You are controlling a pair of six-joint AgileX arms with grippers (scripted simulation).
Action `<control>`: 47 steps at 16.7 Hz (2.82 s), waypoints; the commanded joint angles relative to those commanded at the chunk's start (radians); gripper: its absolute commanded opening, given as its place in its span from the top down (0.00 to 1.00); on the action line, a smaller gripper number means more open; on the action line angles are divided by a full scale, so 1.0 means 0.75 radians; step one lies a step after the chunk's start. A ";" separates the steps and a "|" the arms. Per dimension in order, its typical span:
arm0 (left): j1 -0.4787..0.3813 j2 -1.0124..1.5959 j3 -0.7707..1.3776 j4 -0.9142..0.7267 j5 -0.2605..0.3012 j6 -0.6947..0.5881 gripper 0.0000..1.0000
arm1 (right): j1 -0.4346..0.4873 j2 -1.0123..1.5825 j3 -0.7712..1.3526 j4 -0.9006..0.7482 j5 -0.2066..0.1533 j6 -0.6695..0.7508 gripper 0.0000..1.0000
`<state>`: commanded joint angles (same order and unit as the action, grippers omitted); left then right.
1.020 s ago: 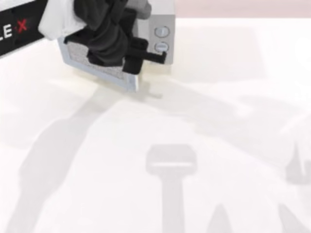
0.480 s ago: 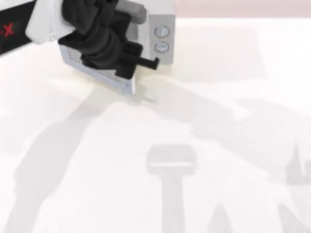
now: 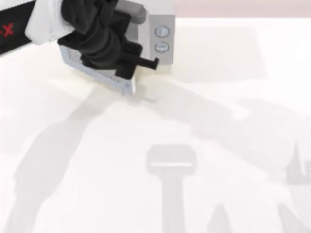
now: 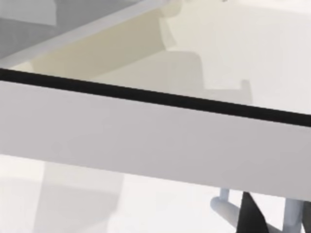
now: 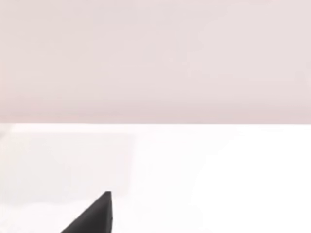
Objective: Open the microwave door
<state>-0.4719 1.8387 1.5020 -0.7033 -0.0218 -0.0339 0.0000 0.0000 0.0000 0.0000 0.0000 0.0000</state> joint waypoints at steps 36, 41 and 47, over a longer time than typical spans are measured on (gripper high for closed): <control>0.061 -0.094 -0.116 0.018 0.109 0.187 1.00 | 0.000 0.000 0.000 0.000 0.000 0.000 0.00; 0.061 -0.094 -0.116 0.018 0.109 0.187 1.00 | 0.000 0.000 0.000 0.000 0.000 0.000 0.00; 0.053 -0.091 -0.121 0.018 0.120 0.180 1.00 | 0.000 0.000 0.000 0.000 0.000 0.000 0.00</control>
<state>-0.4324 1.7705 1.4113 -0.6901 0.0685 0.1009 0.0000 0.0000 0.0000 0.0000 0.0000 0.0000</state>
